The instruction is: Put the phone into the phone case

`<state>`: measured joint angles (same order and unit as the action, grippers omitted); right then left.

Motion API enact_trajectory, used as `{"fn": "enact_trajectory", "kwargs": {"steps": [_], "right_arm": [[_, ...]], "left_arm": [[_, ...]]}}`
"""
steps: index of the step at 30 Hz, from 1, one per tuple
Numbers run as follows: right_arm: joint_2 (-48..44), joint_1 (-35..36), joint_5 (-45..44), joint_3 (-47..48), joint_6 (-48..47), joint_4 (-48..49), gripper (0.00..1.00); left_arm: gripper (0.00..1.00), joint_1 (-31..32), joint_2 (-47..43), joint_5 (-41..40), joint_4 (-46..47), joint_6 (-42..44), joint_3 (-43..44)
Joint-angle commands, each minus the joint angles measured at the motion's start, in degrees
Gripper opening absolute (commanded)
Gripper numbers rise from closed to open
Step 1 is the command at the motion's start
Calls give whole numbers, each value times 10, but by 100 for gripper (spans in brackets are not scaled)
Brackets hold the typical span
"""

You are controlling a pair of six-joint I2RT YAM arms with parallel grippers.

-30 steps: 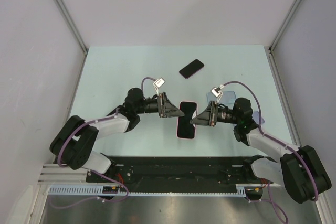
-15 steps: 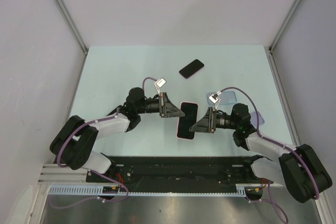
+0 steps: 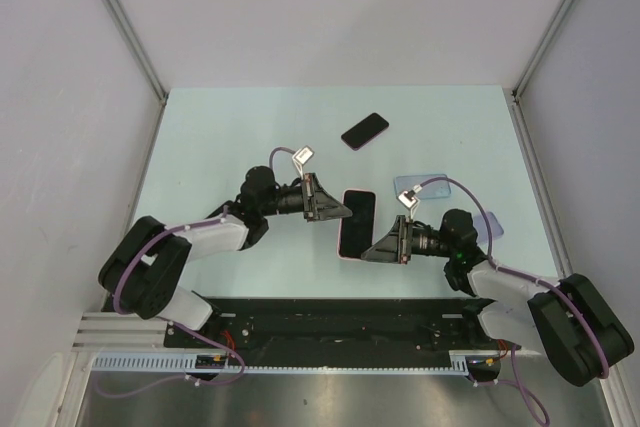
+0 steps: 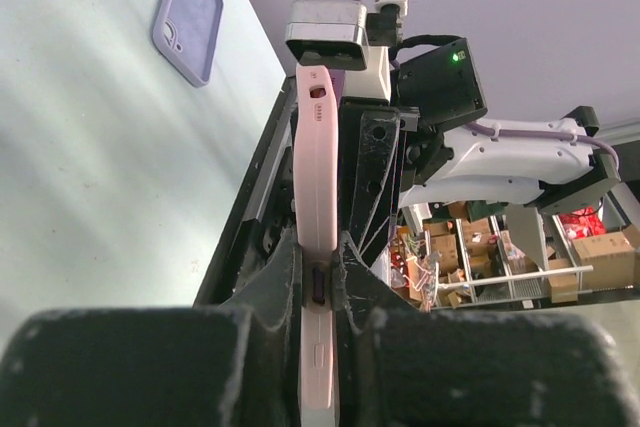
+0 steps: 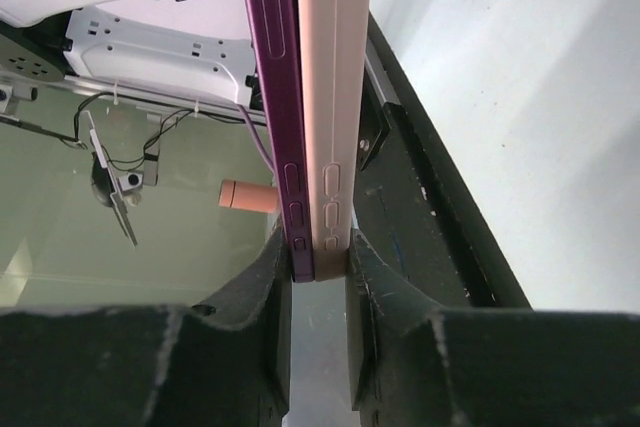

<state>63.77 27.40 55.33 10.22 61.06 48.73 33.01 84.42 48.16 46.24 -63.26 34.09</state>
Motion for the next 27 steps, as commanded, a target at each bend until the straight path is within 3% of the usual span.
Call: {"fn": "enact_trajectory", "kwargs": {"steps": [1, 4, 7, 10, 11, 12, 14, 16, 21, 23, 27], "right_arm": [[-15, -9, -30, -2, 27, 29, 0], [-20, -12, -29, 7, 29, 4, 0], [-22, -24, -36, 26, 21, -59, 0], [-20, -31, -26, 36, 35, -52, 3], [-19, -32, -22, 36, 42, -29, 13], [-21, -31, -18, 36, 48, -16, 34], [-29, -32, -12, 36, 57, 1, 45], [-40, -31, -15, 36, 57, 1, 42], [-36, -31, -13, 37, 65, 24, 7], [-30, -31, -9, 37, 73, 41, 0], [-31, -31, -11, 37, 81, 46, 0]], "left_arm": [[0, -1, 1, -1, 40, 14, 5], [0, -2, -9, 1, 19, 31, 0], [0, -1, -30, -12, -85, 98, 12], [0, -1, -46, -11, -114, 119, 15], [0, -2, -47, 0, -109, 115, 15], [0, -1, -50, 10, -84, 97, 13], [0, -1, -51, 24, -63, 79, 12], [0, -1, -52, 26, -55, 68, 12], [0, -1, -40, 33, -27, 40, 14], [0, -2, -35, 36, -10, 28, 12], [0, -2, -28, 33, 3, 24, 6]]}}
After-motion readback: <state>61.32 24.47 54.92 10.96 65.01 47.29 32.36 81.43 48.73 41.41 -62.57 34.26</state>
